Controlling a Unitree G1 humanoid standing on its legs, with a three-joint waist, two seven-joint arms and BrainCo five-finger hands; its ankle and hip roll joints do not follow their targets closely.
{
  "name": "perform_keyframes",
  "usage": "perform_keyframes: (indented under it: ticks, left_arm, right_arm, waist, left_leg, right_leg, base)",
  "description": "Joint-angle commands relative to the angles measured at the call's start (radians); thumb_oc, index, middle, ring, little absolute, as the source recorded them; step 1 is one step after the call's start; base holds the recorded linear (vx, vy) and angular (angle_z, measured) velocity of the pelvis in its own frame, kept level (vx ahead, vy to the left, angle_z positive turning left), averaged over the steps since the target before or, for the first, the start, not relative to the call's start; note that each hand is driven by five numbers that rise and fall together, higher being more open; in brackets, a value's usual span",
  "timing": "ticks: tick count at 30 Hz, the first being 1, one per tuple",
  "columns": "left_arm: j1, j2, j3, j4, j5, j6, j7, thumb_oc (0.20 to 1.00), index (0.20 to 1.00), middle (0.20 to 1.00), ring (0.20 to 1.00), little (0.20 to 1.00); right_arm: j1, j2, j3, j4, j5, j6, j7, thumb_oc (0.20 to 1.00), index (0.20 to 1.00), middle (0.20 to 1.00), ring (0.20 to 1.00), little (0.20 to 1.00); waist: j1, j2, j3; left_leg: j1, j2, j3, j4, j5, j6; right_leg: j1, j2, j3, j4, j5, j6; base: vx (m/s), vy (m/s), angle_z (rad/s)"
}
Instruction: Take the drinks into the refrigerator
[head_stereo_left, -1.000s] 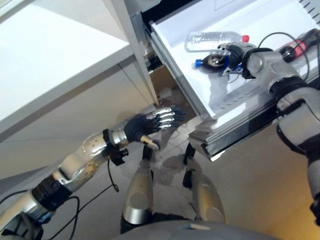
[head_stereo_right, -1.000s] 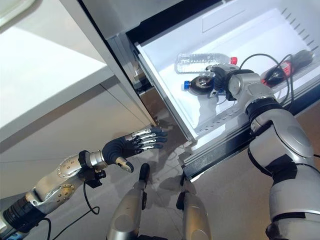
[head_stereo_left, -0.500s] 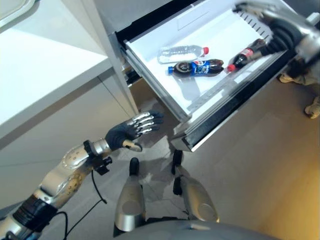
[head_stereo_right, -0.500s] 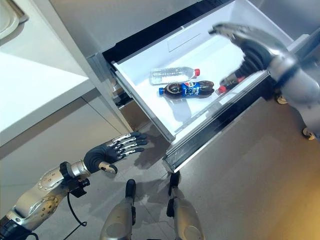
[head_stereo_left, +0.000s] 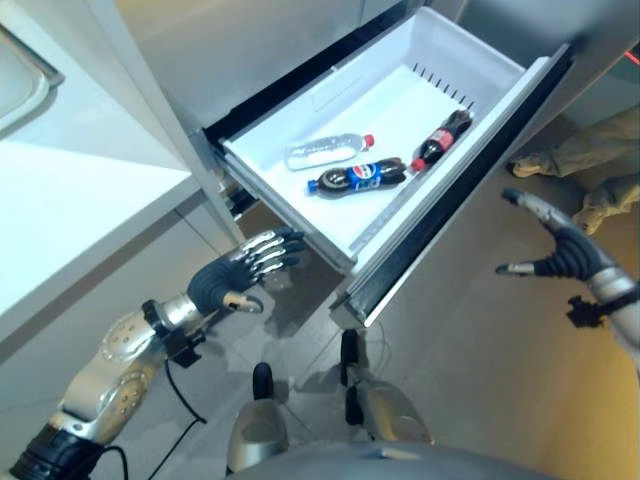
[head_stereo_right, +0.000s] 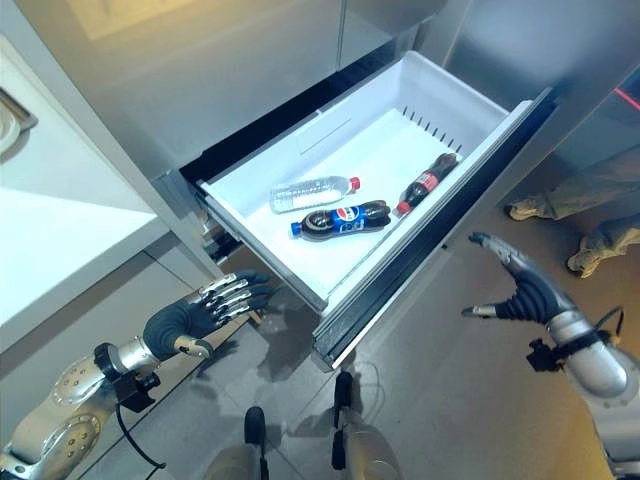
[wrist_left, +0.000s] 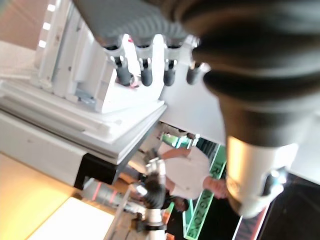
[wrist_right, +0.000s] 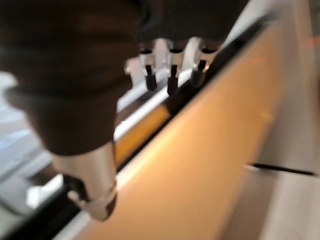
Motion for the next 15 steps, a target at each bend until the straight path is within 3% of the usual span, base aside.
perform_keyframes:
  ticks: [1, 3, 4, 6, 15]
  left_arm:
    - [0.013, 0.002, 0.051, -0.058, 0.008, -0.078, -0.021, 1.000, 1.000, 1.000, 1.000, 1.000]
    - [0.017, 0.004, 0.052, -0.061, 0.005, -0.082, -0.021, 1.000, 1.000, 1.000, 1.000, 1.000]
    - [0.017, 0.003, 0.052, -0.061, 0.003, -0.085, -0.020, 1.000, 1.000, 1.000, 1.000, 1.000]
    - [0.010, 0.007, 0.044, -0.061, 0.005, -0.091, -0.015, 1.000, 1.000, 1.000, 1.000, 1.000]
    - [-0.020, -0.005, 0.014, -0.054, 0.002, -0.098, -0.006, 1.000, 1.000, 1.000, 1.000, 1.000]
  right_arm:
    - [-0.037, -0.013, 0.036, 0.042, -0.036, -0.030, -0.016, 1.000, 1.000, 1.000, 1.000, 1.000]
    - [-0.039, -0.006, 0.071, 0.097, -0.059, -0.036, -0.029, 1.000, 1.000, 1.000, 1.000, 1.000]
    - [-0.036, -0.001, 0.088, 0.125, -0.069, -0.036, -0.034, 0.896, 0.896, 0.896, 0.896, 0.896]
    - [-0.039, 0.003, 0.131, 0.169, -0.088, -0.033, -0.036, 0.200, 0.200, 0.200, 0.200, 0.200]
    - [-0.162, 0.027, 0.332, 0.320, -0.096, -0.019, -0.011, 0.200, 0.200, 0.200, 0.200, 0.200]
  waist:
    - [0.000, 0.014, -0.010]
    - [-0.001, 0.017, -0.016]
    - [-0.002, 0.019, -0.018]
    - [-0.002, 0.023, -0.021]
    - [0.020, 0.039, -0.026]
  left_leg:
    - [-0.028, -0.026, -0.041, 0.028, -0.055, 0.076]
    - [-0.017, -0.026, -0.037, 0.022, -0.055, 0.076]
    - [-0.012, -0.026, -0.036, 0.018, -0.054, 0.076]
    - [-0.003, -0.026, -0.035, 0.012, -0.053, 0.074]
    - [0.011, -0.025, -0.046, -0.001, -0.041, 0.068]
  right_leg:
    - [0.019, -0.027, 0.004, 0.132, -0.122, 0.097]
    - [0.024, -0.026, 0.007, 0.132, -0.122, 0.097]
    - [0.027, -0.026, 0.009, 0.129, -0.122, 0.097]
    - [0.031, -0.026, 0.010, 0.127, -0.122, 0.098]
    - [0.049, -0.030, 0.003, 0.124, -0.124, 0.095]
  base:
    - [0.03, 0.013, -0.18]
    - [0.03, 0.006, -0.13]
    - [0.01, 0.001, -0.09]
    - [0.01, -0.004, -0.05]
    - [0.00, -0.005, 0.01]
